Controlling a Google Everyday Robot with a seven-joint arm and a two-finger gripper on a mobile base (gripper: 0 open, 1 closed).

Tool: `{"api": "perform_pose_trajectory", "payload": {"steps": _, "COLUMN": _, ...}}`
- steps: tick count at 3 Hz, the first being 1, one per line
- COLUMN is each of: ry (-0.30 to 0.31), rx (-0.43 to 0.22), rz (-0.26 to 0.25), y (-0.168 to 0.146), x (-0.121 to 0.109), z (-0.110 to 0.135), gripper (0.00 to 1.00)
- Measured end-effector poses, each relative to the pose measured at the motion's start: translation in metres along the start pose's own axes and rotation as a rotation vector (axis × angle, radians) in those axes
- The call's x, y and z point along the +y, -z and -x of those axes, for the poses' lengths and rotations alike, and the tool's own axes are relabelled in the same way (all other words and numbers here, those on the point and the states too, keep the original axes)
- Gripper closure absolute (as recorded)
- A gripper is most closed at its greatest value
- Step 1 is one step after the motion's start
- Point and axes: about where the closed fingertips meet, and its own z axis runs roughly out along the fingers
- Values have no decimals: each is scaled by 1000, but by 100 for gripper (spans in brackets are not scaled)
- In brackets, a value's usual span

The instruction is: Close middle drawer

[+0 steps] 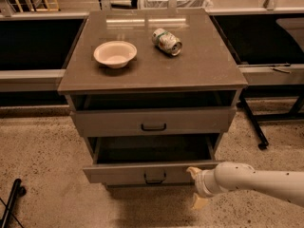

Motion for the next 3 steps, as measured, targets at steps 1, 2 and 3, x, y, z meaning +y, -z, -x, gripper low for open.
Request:
{"api": "perform_pose_trajectory", "payload": {"steps": 1, "ry": -7, "rx": 1, "rz": -7, "y": -2, "x": -3, "z": 0, "gripper": 0}}
{"api": "perform_pose_trajectory", "payload": {"steps": 2, "ry": -7, "rx": 1, "rz": -7, "y": -2, "x": -3, "z": 0, "gripper": 0}}
{"api": "perform_pose_trajectory", "payload": {"steps": 3, "ry": -22, "rx": -27, "rz": -3, "y": -2, "x": 6, "z": 4, "gripper": 19}}
